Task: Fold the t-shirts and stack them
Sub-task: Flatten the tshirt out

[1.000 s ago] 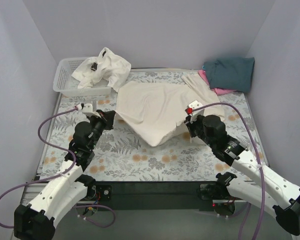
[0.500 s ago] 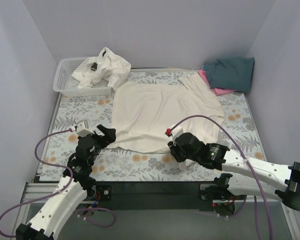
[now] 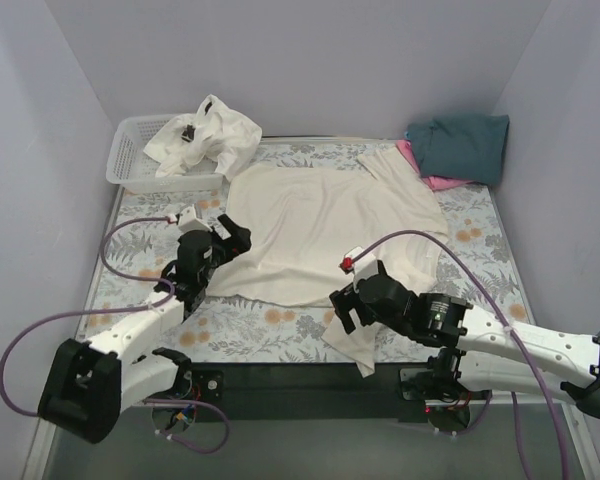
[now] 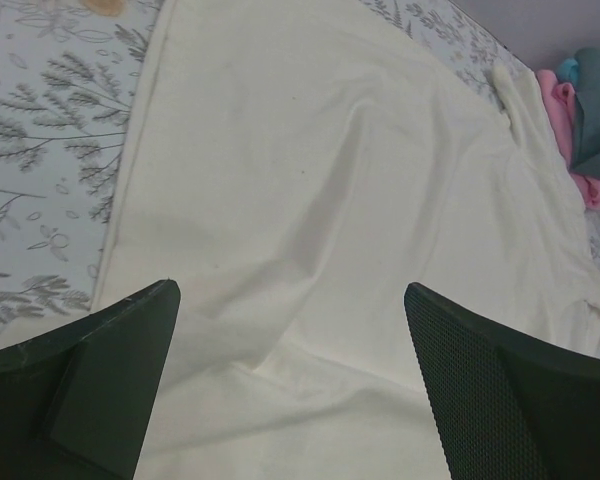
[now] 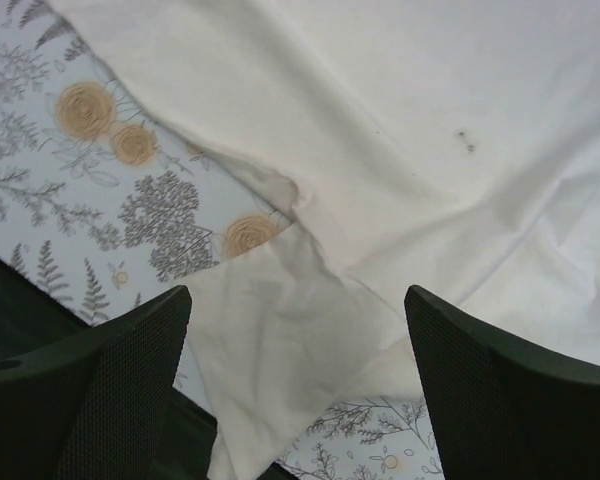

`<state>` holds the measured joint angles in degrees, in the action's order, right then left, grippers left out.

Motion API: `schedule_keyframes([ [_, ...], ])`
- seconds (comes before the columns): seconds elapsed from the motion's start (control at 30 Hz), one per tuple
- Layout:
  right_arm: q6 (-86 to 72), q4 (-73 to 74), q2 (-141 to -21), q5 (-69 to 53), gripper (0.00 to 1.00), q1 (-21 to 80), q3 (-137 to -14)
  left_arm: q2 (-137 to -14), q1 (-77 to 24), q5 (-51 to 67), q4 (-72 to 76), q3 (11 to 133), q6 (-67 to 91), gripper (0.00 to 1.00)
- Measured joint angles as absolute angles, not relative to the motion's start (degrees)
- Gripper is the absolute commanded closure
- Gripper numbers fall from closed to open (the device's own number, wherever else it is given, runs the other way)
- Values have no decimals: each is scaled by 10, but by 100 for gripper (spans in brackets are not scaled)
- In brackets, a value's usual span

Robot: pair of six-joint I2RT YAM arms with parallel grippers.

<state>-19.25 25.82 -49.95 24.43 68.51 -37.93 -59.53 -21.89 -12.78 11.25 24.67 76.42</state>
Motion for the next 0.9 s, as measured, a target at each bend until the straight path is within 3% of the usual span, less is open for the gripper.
schedule_keyframes([
  [0.23,-227,236,-543,313,22,581,-359,-731,-274,-81,207,293,748,12],
  [0.47,-270,229,-466,331,21,421,-313,-854,-342,-33,265,385,730,12],
  [0.73,-284,159,-538,231,22,274,-257,-973,-357,43,313,391,743,11],
  [0.9,-283,116,-597,191,23,255,-246,-1001,-357,48,316,394,748,10],
])
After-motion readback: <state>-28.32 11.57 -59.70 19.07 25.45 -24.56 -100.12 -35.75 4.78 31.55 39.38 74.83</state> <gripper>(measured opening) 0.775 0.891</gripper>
